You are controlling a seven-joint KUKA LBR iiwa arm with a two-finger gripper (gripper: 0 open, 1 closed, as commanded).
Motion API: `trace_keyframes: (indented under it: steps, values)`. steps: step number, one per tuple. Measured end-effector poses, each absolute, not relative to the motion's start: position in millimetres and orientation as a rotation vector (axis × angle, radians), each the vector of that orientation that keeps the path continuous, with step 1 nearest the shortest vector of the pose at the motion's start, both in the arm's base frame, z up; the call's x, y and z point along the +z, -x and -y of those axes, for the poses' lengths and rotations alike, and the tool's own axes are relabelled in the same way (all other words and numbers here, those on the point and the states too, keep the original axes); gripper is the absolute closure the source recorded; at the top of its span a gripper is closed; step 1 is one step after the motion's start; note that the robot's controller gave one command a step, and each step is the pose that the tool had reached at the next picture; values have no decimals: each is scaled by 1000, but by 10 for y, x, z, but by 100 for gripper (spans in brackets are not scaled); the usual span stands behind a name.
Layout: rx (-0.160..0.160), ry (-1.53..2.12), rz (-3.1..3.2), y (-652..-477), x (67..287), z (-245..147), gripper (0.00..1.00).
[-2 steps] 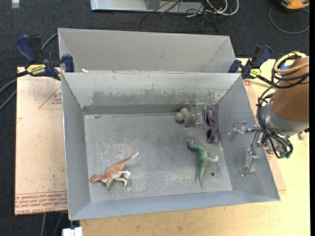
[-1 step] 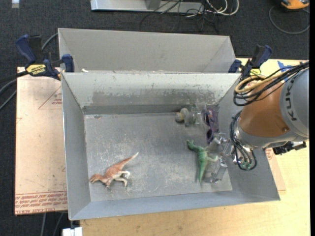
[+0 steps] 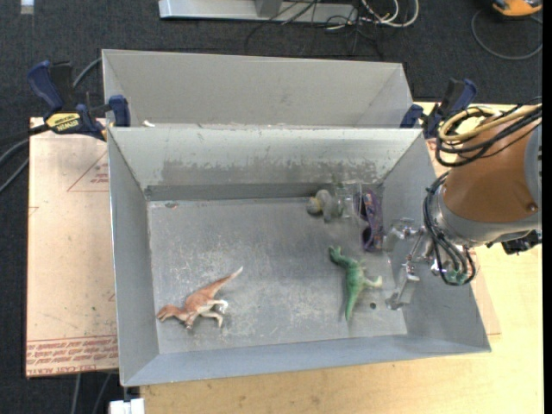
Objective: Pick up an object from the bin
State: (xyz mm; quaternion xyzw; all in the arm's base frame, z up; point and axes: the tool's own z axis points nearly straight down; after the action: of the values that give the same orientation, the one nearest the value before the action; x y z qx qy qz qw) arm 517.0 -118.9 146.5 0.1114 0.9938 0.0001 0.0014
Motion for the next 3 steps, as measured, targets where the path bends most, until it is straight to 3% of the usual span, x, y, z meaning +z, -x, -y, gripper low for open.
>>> trace_keyframes:
  steps: [1,2,3]
  values:
    - [4,-525,-3100,-5168,992,980,0]
    - [2,-686,-3064,-5059,692,1024,0]
    - [5,-833,-3030,-5134,699,886,100]
